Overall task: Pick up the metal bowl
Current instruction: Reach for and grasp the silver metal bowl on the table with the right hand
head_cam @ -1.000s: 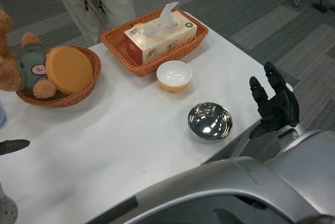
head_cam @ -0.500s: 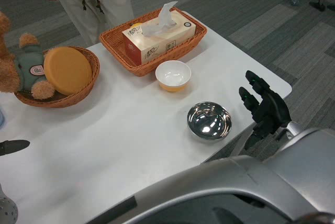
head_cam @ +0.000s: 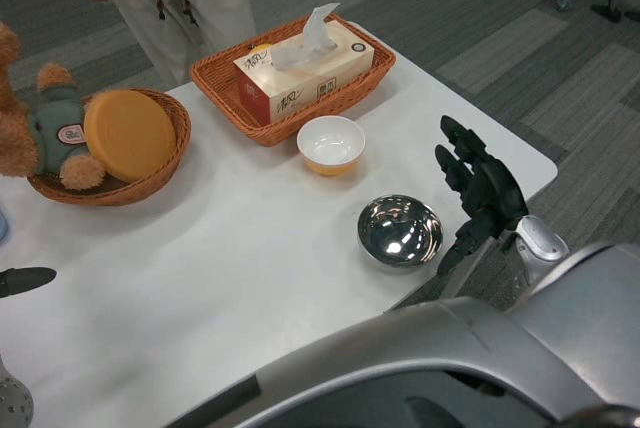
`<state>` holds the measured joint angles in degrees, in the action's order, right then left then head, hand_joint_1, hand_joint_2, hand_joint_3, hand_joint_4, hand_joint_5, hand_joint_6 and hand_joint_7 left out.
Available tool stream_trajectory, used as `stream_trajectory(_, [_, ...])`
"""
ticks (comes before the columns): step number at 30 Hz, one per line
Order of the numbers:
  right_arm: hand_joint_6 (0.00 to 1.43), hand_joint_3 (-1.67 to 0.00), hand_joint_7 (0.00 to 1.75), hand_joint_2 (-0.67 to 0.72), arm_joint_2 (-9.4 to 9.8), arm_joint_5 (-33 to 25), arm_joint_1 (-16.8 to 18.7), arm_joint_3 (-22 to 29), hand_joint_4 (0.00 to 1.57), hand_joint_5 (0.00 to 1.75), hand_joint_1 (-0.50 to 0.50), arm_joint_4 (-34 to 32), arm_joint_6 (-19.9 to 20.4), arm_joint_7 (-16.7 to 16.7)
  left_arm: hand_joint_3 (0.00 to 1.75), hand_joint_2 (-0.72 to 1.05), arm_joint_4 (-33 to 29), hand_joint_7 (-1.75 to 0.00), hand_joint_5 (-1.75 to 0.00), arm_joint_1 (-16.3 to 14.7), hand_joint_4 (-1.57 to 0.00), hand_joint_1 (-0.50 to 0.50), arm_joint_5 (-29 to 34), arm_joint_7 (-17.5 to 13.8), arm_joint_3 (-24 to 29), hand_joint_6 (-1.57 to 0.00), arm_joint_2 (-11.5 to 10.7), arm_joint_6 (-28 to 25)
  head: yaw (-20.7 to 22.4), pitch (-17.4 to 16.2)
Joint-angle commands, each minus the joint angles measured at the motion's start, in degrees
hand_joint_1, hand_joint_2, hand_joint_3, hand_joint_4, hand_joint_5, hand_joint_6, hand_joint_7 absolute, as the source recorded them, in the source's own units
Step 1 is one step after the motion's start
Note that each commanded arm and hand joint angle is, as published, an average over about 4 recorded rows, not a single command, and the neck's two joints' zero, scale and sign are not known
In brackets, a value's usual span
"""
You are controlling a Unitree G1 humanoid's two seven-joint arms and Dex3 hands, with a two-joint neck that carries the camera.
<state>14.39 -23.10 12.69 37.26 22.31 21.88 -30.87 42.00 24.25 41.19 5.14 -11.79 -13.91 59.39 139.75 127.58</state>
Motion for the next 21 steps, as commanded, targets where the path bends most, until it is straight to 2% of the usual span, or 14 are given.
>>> stream_trajectory(1, [0.0,-0.08,0.14,0.34,0.16,1.57,-0.87,-0.39,0.0,0.0,-0.46,0.41,1.63,0.68,0.09,-0.7,-0.73,0.0,0.0,-0.91,0.0,-0.5,-0.23,-0.04,0.1,0.0,-0.42,0.11,0.1,-0.09])
stream_trajectory(8, [0.0,-0.08,0.14,0.3,0.18,4.58,-2.36,-1.62,0.0,0.0,-0.46,2.12,1.65,0.66,0.09,-0.64,-1.39,0.0,0.0,-1.48,0.0,-0.5,-0.26,-0.04,0.34,0.0,-0.42,0.11,0.46,-0.46])
stream_trajectory(21, [0.0,-0.08,0.14,0.28,0.12,8.0,-2.49,-1.66,0.0,0.0,-0.46,3.51,0.9,0.29,0.09,-0.66,-1.48,0.0,0.0,-1.57,0.0,-0.5,-0.28,-0.04,0.17,0.0,-0.77,0.11,0.28,-1.43])
